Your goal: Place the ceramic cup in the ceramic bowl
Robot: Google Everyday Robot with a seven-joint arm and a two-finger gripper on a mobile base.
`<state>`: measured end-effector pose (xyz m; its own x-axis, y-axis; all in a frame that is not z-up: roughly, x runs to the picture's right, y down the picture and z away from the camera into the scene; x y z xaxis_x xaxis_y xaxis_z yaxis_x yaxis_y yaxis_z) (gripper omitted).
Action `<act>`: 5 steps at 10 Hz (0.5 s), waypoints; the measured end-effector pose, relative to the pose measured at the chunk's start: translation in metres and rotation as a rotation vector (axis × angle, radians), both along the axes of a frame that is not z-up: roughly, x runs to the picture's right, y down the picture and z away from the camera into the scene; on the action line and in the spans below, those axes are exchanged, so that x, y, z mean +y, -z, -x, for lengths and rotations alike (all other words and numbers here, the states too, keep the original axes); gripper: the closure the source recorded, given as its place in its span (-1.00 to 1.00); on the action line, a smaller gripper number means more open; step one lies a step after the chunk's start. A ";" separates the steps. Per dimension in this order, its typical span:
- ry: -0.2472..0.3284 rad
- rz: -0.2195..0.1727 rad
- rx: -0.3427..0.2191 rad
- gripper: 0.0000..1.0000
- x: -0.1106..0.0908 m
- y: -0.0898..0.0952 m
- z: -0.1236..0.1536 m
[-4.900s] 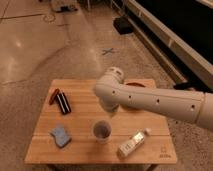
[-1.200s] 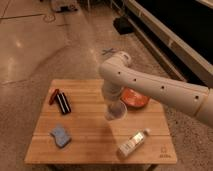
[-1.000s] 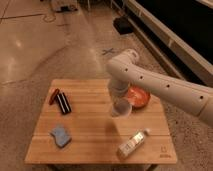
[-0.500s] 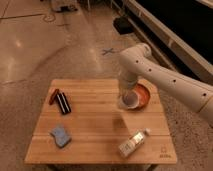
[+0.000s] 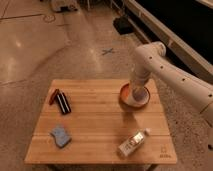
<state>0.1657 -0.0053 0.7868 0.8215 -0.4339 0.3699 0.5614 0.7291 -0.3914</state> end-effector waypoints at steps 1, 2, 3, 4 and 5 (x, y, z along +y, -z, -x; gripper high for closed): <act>-0.003 0.000 0.008 0.70 0.001 -0.004 -0.011; 0.005 0.003 0.007 0.45 0.002 -0.008 -0.012; 0.012 -0.002 0.004 0.24 0.003 -0.014 -0.006; 0.019 -0.008 0.010 0.05 0.001 -0.022 0.002; 0.027 -0.014 0.016 -0.16 -0.003 -0.035 0.015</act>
<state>0.1507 -0.0084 0.8220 0.8154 -0.4607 0.3505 0.5743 0.7195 -0.3905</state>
